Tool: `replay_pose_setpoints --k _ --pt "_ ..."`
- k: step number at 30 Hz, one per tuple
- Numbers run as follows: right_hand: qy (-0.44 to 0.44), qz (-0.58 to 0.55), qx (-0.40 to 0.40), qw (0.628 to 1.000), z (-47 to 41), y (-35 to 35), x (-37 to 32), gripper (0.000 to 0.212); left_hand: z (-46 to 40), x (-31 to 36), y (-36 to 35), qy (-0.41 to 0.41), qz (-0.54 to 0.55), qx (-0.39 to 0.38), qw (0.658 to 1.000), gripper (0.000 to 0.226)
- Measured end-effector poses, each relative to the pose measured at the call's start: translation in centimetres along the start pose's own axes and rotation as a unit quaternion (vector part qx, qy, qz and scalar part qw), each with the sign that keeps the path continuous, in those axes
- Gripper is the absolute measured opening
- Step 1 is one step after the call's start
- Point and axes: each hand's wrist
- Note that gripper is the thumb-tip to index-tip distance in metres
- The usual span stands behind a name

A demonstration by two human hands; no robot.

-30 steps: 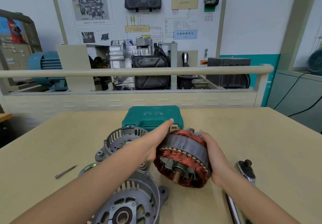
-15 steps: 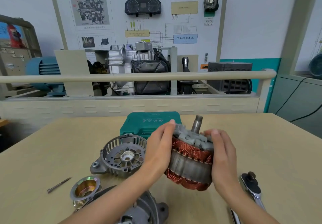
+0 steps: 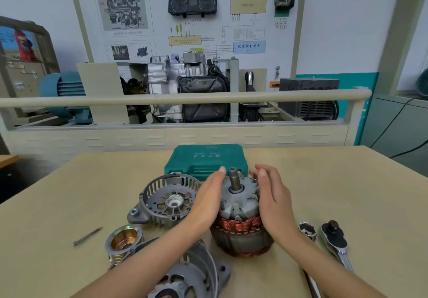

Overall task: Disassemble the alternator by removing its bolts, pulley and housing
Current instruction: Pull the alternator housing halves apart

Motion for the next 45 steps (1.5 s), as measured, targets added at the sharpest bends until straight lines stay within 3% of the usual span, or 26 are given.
replay_pose_setpoints --k 4,8,10,15,17,28,35,39,42,45 --pt "-0.029 -0.001 -0.003 1.0 -0.4 0.0 0.1 0.022 0.0 0.2 0.5 -0.015 0.001 -0.041 0.999 0.062" --pt "-0.055 0.011 -0.027 0.998 -0.3 0.0 -0.1 0.027 -0.2 0.6 0.7 -0.134 -0.147 -0.016 0.98 0.024" --pt "-0.067 0.022 -0.048 0.996 0.0 0.3 -0.5 0.054 -0.3 1.1 0.9 -0.156 -0.178 -0.017 0.971 0.024" --pt "-0.099 0.088 -0.14 0.981 1.8 1.1 -0.8 0.121 -0.2 1.2 0.9 -0.142 -0.123 -0.029 0.982 0.022" --pt "-0.11 0.106 -0.153 0.976 2.2 1.2 -0.6 0.136 -0.1 1.3 0.5 -0.141 -0.112 -0.018 0.983 0.024" --pt "-0.137 0.084 -0.101 0.982 3.0 1.6 -0.3 0.13 -0.3 1.9 -1.4 -0.095 -0.054 0.035 0.993 0.024" --pt "-0.104 0.086 -0.08 0.988 3.6 1.6 -0.5 0.076 -0.5 2.4 -1.5 -0.08 -0.046 0.032 0.995 0.021" --pt "-0.115 0.091 -0.083 0.986 4.1 1.8 -0.5 0.089 -0.5 2.1 -1.3 -0.106 -0.066 0.025 0.992 0.026" --pt "-0.16 0.078 -0.096 0.979 3.8 2.0 -0.7 0.121 -0.4 1.4 -1.3 -0.149 -0.084 0.062 0.983 0.028" --pt "-0.188 0.035 -0.086 0.978 3.5 1.9 -0.7 0.126 -0.7 0.7 -1.0 -0.085 -0.082 0.071 0.99 0.038"
Point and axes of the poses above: each hand's wrist, its own z-axis away from the middle knuckle, its own y-axis out of the back of the hand, x = y × z, and after that the axes turned 8 degrees about y, right-handed
